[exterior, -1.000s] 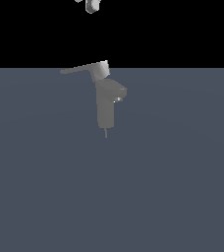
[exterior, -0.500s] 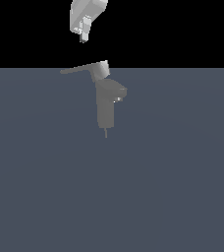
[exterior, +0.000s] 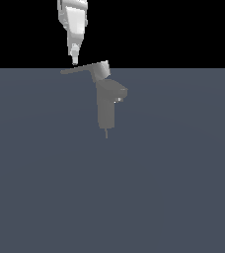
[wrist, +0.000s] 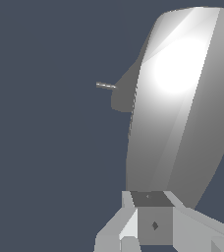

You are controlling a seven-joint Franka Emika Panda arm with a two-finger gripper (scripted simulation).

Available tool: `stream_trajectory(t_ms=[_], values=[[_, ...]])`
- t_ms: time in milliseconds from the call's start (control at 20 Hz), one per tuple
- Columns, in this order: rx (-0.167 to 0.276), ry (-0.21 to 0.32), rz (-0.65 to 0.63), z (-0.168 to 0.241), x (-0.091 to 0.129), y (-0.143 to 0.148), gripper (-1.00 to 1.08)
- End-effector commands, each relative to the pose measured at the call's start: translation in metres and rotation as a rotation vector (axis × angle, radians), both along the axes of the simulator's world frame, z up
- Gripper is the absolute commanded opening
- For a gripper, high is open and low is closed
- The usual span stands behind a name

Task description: Turn on the faucet by rotating a designated handle.

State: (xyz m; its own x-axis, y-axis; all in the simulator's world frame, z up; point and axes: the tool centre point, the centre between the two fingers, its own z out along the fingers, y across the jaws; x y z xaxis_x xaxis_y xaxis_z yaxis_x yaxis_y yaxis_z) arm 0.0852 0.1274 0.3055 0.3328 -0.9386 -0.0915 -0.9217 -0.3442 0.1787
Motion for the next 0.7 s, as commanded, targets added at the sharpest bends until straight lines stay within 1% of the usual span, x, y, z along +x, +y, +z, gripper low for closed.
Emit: stream_trajectory(t_ms=[0,350,650], values=[[-0.027,-0.002,-0.036,-0.012,0.008,0.01,-1.0],[-0.076,-0.006,-0.094,-0.036,0.019,0.029,-1.0],[-0.09,-0.009,-0.109,-0.042,0.022,0.035,-1.0]])
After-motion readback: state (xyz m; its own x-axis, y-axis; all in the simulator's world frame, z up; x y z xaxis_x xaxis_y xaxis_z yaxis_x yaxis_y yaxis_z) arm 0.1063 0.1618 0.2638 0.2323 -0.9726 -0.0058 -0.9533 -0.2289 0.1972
